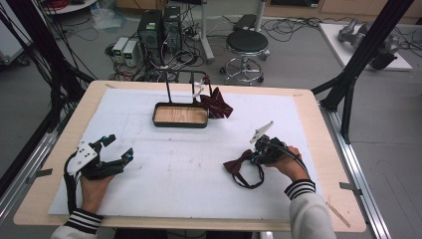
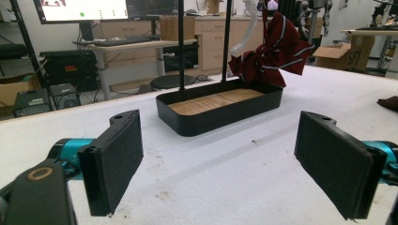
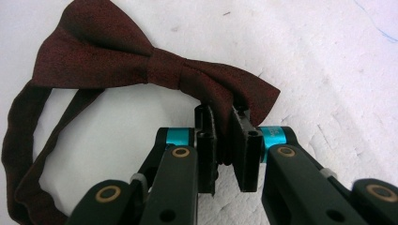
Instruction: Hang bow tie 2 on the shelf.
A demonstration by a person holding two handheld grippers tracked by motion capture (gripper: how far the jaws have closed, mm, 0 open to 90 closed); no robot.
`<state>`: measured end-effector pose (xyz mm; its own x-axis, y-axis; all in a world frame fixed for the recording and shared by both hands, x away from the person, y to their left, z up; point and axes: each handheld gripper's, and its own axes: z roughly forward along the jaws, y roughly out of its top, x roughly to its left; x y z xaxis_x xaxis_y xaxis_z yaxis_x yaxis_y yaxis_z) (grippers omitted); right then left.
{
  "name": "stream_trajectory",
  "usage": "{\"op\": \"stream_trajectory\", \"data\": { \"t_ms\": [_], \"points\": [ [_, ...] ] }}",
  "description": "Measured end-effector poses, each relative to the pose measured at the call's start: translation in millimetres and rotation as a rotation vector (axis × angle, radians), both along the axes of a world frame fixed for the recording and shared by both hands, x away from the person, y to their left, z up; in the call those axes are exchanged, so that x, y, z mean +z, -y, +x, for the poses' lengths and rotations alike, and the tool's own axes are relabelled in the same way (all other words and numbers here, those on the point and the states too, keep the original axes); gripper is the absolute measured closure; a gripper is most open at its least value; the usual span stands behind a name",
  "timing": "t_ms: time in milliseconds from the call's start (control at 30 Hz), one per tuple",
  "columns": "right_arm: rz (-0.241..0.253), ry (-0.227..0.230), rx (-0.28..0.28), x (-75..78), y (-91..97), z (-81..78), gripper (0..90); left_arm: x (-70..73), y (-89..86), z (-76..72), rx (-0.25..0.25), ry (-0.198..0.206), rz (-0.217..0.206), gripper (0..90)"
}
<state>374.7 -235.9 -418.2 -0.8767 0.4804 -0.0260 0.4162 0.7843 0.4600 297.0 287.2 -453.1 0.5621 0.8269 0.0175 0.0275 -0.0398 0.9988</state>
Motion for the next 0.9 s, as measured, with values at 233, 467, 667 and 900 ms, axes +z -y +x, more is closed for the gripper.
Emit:
{"op": "stream_trajectory", "data": {
  "t_ms": [233, 467, 667, 900],
  "points": [
    [0.035, 0.027, -0.042, 4.7, -1.4, -1.1, 83.7, 0.0, 0.0, 0.0, 0.0, 0.0, 0.0, 16.0],
    [0.085, 0.08, -0.06, 11.8, -1.2, -2.3, 83.7, 0.0, 0.0, -0.1, 0.0, 0.0, 0.002, 16.0],
    [0.136, 0.096, -0.078, 16.8, 0.2, -3.6, 83.7, 0.0, 0.1, -0.1, 0.0, 0.0, 0.003, 16.0],
    [0.224, 0.137, -0.086, 24.9, 1.9, -4.6, 83.6, 0.0, 0.0, -0.2, 0.0, 0.0, 0.005, 16.0]
  ]
}}
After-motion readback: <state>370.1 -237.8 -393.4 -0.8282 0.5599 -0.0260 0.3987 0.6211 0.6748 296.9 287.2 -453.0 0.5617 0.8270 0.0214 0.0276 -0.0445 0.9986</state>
